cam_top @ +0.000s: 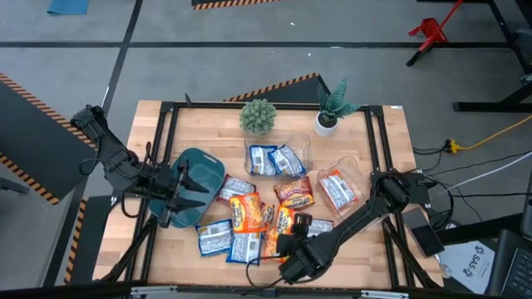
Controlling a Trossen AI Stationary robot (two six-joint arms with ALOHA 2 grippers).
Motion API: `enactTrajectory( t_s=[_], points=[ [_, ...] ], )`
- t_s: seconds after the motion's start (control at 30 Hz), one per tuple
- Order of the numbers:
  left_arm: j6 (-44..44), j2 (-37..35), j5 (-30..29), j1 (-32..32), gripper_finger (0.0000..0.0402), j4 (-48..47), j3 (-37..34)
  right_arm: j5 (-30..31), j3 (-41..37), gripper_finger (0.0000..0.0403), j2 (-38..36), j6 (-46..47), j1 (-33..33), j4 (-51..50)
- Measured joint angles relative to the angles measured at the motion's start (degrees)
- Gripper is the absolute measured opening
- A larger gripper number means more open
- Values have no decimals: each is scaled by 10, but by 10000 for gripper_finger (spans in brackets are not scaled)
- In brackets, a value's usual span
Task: Sort Maruchan noodles
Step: Put the right orange noodle pack into the right transparent bin
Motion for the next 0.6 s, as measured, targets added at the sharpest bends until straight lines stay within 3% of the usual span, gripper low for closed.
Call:
enactTrajectory(
  t_s=[0.23,0.6],
  points=[
    [-1,0,18,0,154,-2,0,-9,0,196,0,7,0,15],
    [-1,0,19,0,154,-4,0,-5,0,271,4,16,0,-7]
  ],
)
